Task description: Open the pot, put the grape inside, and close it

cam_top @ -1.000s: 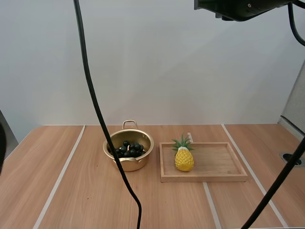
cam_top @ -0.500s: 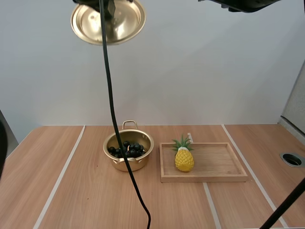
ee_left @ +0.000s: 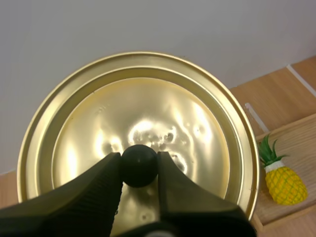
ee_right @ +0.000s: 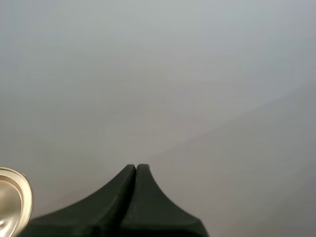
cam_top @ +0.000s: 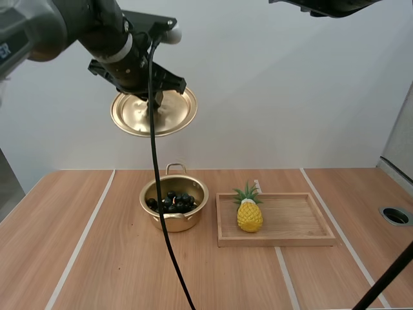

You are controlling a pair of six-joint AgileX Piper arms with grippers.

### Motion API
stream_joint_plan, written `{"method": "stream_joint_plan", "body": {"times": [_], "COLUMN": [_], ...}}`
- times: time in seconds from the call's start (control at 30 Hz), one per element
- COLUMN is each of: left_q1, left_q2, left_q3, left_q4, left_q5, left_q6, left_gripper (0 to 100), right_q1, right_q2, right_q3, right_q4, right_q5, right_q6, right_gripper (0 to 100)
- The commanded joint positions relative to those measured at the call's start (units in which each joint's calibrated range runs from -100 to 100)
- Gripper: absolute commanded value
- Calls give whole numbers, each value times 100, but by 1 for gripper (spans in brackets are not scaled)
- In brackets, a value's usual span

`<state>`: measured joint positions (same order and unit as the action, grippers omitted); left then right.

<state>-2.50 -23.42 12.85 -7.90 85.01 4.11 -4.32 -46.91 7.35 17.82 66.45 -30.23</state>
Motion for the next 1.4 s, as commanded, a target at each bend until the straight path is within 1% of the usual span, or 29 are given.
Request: {"method": "stream_joint_plan", "body": {"times": [0.0, 0.43, 0.67, 0.8, 1.0, 1.37], "left_q1": [-13, -13, -13, -13, -13, -13], "left_q2": [-59, -59, -20, 10, 371, 1131], "left_q3": [433, 1994, 2544, 2687, 2687, 2687], "left_q4": [-138, -321, -436, -477, -803, -859], "left_q5": [-623, -1858, -2282, -2710, -2782, -2923], "left_q6": [47, 331, 440, 488, 663, 684], "left_gripper": [0, 0, 0, 0, 0, 0], "right_q1": [-18, -18, -18, -18, -18, -18], "right_q2": [-67, -67, -67, -67, -67, -67], "right_q3": [-68, -68, -68, -68, -68, -68], "right_q4": [-56, -56, -56, -56, -56, -56], "right_q5": [-42, -42, -42, -42, -42, -42], "right_q6": [-1, -1, -1, -1, -1, -1], "right_gripper": [0, 0, 0, 0, 0, 0]}}
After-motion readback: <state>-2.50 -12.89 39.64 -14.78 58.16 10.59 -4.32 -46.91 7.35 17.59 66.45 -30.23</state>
